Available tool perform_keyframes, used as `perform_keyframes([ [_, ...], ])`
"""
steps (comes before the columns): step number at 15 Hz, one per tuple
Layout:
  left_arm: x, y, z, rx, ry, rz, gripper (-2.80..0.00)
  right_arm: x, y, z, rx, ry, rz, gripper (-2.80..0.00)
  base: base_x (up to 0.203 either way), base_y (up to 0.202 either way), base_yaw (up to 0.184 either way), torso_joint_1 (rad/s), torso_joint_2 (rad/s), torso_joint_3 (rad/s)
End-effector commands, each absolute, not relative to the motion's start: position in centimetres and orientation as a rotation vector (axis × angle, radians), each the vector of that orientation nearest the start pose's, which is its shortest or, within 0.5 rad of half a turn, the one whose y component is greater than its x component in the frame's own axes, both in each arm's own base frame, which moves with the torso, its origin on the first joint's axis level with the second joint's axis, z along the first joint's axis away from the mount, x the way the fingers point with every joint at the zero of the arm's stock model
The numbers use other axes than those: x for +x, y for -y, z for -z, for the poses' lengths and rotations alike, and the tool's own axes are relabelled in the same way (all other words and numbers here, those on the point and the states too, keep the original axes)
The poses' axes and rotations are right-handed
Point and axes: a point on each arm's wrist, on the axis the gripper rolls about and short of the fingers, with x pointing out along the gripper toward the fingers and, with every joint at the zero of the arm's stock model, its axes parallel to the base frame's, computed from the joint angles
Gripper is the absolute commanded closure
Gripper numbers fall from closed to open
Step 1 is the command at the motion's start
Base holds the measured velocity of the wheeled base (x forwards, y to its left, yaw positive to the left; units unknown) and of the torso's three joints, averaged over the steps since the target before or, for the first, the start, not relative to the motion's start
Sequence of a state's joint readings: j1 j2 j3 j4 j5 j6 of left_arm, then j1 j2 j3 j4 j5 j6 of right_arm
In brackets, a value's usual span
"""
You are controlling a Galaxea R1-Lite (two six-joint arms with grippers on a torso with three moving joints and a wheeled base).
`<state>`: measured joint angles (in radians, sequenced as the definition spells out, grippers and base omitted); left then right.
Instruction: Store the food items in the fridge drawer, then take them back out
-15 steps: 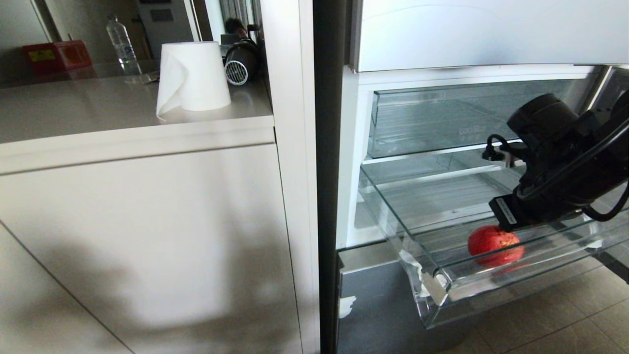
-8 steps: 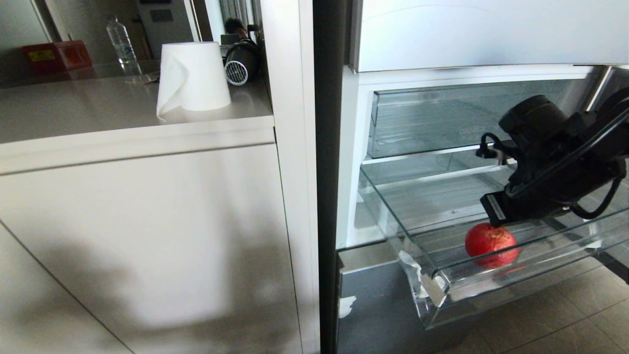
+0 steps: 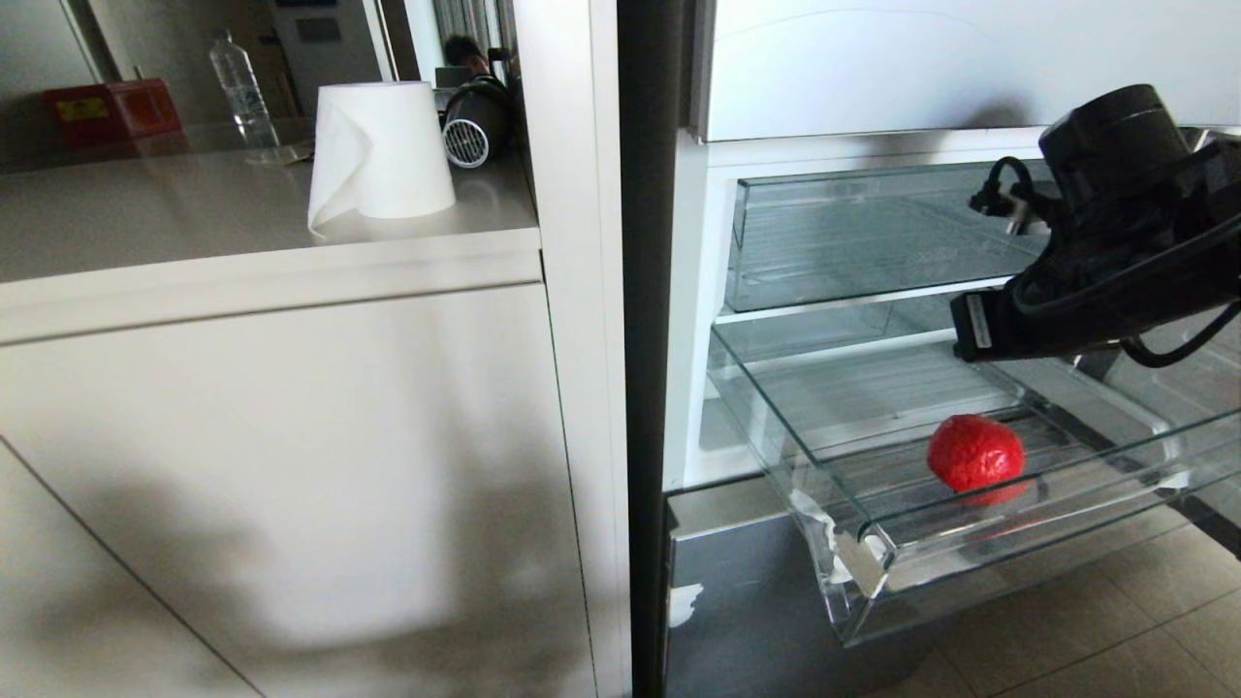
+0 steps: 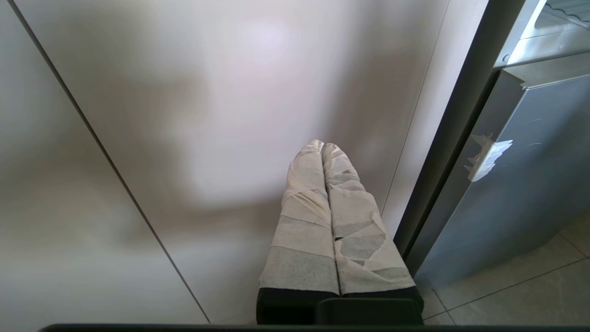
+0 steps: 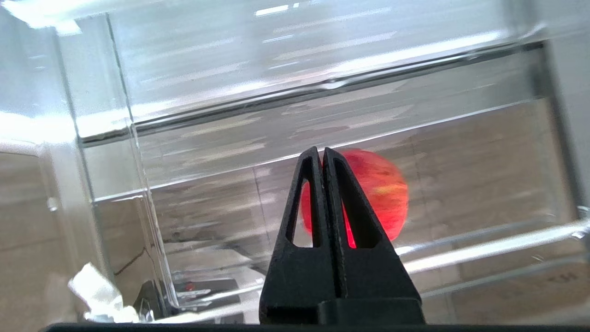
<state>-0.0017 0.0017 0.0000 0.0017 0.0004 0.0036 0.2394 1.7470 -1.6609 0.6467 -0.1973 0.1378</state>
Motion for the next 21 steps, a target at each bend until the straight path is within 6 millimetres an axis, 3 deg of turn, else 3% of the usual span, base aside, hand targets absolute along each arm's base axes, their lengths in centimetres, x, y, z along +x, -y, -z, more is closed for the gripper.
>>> perform_keyframes([
  [1, -2.3, 0.0, -7.5, 0.005, -0.003, 0.002, 0.00, 28.2, -6.5, -29.8, -0.030, -0.704, 0.011, 0.00, 0.000, 0.000, 0.000, 0.000, 0.00, 0.000],
  [5, -2.3, 0.0, -7.5, 0.003, -0.003, 0.000, 0.00, 27.2, -6.3, -27.7, -0.073, -0.891, 0.017, 0.00, 0.000, 0.000, 0.000, 0.000, 0.00, 0.000],
  [9, -2.3, 0.0, -7.5, 0.003, -0.003, 0.002, 0.00, 28.2, -6.6, -25.5, -0.099, -1.003, 0.030, 0.00, 0.000, 0.000, 0.000, 0.000, 0.00, 0.000],
  [15, -2.3, 0.0, -7.5, 0.003, -0.003, 0.002, 0.00, 27.9, -6.5, -24.3, -0.134, -1.127, 0.044, 0.00, 0.000, 0.000, 0.000, 0.000, 0.00, 0.000],
  [21, -2.3, 0.0, -7.5, 0.003, -0.003, 0.001, 0.00, 28.7, -6.1, -23.9, -0.179, -1.122, 0.135, 0.00, 0.000, 0.000, 0.000, 0.000, 0.00, 0.000],
])
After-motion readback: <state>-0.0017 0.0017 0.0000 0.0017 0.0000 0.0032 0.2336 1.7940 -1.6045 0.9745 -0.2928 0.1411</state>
